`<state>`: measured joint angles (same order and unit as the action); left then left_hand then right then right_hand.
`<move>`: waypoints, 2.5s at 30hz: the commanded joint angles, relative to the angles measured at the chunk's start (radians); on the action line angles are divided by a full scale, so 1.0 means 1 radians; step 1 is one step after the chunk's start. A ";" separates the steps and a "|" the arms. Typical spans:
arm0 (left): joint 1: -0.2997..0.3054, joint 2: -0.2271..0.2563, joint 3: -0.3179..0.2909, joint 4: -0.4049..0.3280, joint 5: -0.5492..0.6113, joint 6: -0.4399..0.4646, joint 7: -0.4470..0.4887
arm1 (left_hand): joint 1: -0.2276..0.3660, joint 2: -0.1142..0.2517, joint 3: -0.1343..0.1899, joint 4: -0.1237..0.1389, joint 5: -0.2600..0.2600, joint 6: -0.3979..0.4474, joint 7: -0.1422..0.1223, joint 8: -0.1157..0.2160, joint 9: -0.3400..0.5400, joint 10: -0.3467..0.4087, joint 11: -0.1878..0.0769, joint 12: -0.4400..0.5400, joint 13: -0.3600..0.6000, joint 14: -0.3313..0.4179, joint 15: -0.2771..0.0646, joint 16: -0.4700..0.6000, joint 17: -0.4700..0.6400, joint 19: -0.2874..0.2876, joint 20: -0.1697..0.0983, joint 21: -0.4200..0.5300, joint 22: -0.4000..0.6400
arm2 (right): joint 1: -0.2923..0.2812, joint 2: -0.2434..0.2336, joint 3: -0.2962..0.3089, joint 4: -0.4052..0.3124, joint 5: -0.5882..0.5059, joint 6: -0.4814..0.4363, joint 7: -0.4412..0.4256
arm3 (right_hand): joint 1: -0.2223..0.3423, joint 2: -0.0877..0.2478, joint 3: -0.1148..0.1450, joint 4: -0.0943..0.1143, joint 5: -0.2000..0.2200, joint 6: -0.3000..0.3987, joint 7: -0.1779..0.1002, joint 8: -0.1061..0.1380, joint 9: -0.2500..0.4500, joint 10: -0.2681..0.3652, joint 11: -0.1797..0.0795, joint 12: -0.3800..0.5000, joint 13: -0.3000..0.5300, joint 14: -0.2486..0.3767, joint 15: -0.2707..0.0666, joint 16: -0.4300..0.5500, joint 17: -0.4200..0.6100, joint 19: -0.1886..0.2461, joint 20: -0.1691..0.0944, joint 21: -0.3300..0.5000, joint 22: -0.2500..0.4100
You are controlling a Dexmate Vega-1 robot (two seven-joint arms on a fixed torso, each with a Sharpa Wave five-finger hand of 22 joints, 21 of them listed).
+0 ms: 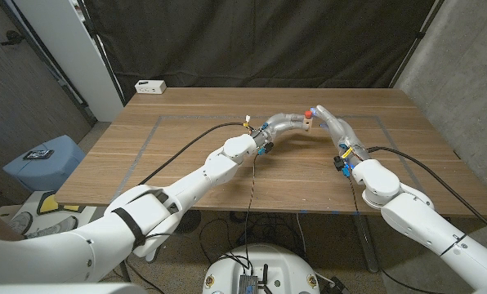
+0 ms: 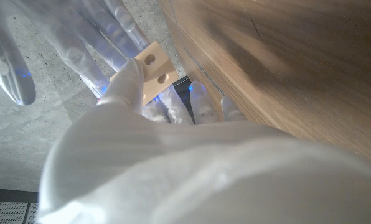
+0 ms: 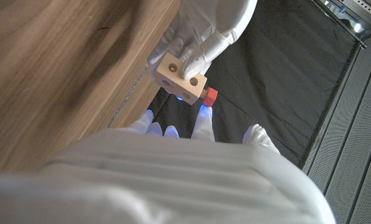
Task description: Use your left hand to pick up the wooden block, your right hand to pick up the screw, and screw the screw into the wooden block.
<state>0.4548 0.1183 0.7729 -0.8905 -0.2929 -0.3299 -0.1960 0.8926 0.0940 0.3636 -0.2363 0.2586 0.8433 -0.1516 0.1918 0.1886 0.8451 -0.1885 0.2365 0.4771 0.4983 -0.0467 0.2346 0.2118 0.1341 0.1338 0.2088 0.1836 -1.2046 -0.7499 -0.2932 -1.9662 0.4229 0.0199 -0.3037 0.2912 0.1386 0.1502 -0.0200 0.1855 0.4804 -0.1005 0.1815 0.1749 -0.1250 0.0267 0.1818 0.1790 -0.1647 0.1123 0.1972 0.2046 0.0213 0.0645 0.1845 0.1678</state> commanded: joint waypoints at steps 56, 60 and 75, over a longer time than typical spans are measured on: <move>0.025 0.044 -0.007 -0.075 -0.003 0.040 0.010 | -0.031 0.036 0.085 0.079 0.004 0.037 0.031 0.007 0.006 0.008 0.004 0.013 0.028 0.011 -0.032 0.006 0.001 0.011 -0.001 0.003 0.002 | -0.019 -0.023 -0.014 -0.061 -0.004 -0.050 0.014 | -0.004 0.001 0.022 -0.003 0.006 0.027 -0.008 0.007 0.002 0.003 -0.007 0.009 0.001 -0.032 -0.002 0.005 -0.001 0.001 -0.001 0.004 0.001; 0.025 0.045 -0.007 -0.075 -0.003 0.043 0.010 | -0.031 0.036 0.085 0.080 0.004 0.038 0.032 0.008 0.006 0.008 0.005 0.014 0.028 0.011 -0.033 0.006 0.001 0.011 -0.001 0.003 0.002 | -0.025 -0.019 -0.006 -0.061 0.004 -0.048 0.006 | -0.004 0.001 0.022 -0.004 0.006 0.029 -0.008 0.007 0.002 0.003 -0.006 0.009 0.001 -0.031 -0.003 0.005 -0.001 0.001 -0.001 0.004 0.001; 0.019 0.044 -0.005 -0.068 -0.003 0.047 0.004 | -0.029 0.035 0.086 0.077 0.004 0.038 0.033 0.007 0.006 0.009 0.003 0.014 0.028 0.012 -0.033 0.006 0.001 0.012 -0.001 0.004 0.002 | -0.061 -0.024 0.040 -0.072 0.013 -0.039 -0.029 | -0.004 0.000 0.026 -0.006 0.006 0.036 -0.001 0.008 0.002 0.013 -0.003 0.012 0.001 -0.024 -0.004 0.008 -0.002 0.003 -0.001 0.005 0.001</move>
<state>0.4801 0.1630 0.7663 -0.9659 -0.2955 -0.2834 -0.1877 0.8812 0.0982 0.3663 -0.2389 0.2525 0.8405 -0.1487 0.1892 0.1931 0.8423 -0.1861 0.2365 0.4771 0.5020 -0.0503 0.2346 0.2114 0.1341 0.1338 0.2088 0.1835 -1.2439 -0.7724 -0.2822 -2.0310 0.4250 -0.0263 -0.3018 0.2912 0.1386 0.1703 -0.0247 0.1855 0.5110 -0.1056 0.1887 0.1767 -0.1160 0.0251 0.1888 0.1790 -0.1684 0.1087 0.1972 0.2000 0.0213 0.0645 0.1846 0.1679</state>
